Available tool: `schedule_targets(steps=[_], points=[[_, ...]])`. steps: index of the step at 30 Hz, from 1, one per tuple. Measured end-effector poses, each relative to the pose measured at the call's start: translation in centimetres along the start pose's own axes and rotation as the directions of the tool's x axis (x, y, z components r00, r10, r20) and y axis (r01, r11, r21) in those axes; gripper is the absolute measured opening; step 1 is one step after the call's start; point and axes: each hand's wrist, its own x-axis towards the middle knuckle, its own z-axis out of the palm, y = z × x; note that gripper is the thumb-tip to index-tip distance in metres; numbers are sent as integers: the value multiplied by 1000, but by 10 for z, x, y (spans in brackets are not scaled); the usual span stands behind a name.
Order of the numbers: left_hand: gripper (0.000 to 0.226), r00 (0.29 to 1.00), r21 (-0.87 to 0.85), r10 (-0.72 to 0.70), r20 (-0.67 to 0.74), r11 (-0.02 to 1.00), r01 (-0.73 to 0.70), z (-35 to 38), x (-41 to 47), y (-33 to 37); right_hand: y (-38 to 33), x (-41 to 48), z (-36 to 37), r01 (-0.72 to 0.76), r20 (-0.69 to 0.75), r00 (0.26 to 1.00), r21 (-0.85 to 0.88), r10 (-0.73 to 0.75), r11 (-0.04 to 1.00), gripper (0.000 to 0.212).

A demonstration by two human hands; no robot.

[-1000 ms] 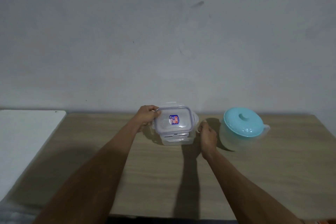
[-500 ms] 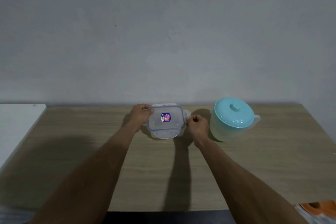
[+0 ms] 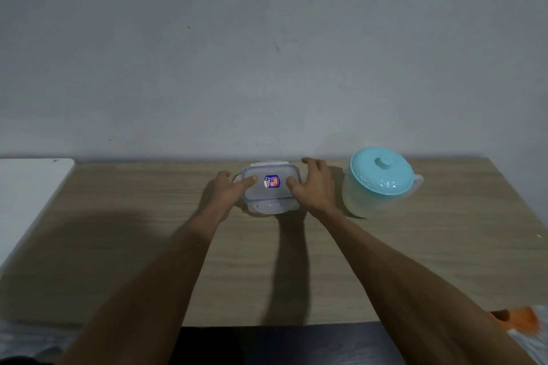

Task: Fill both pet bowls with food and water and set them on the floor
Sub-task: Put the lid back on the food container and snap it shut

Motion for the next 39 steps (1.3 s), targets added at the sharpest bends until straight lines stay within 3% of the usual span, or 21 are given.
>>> schedule_targets(steps=[2, 5, 8, 18, 34, 39], points=[[89, 999, -12, 4, 38, 1000, -4, 1, -8, -1, -7, 8, 0, 178, 211, 966, -114, -151, 977, 88], [67, 994, -1, 56, 89, 998, -56, 1, -14, -6, -16, 19, 2, 385, 516, 833, -281, -200, 879, 114], [45, 990, -58, 83, 110, 995, -77, 2, -17, -7, -20, 26, 8, 506, 619, 757, -354, -209, 786, 126], [48, 981, -100, 151, 121, 985, -139, 2, -27, -9, -23, 33, 23, 572, 611, 765, -497, -205, 652, 133], [47, 975, -150, 175, 140, 977, -154, 5, -22, -18, -26, 33, 26, 573, 598, 772, -506, -217, 645, 130], [36, 967, -154, 176, 184, 977, -148, 2, -19, -18, -29, 35, 23, 577, 632, 754, -505, -180, 641, 134]])
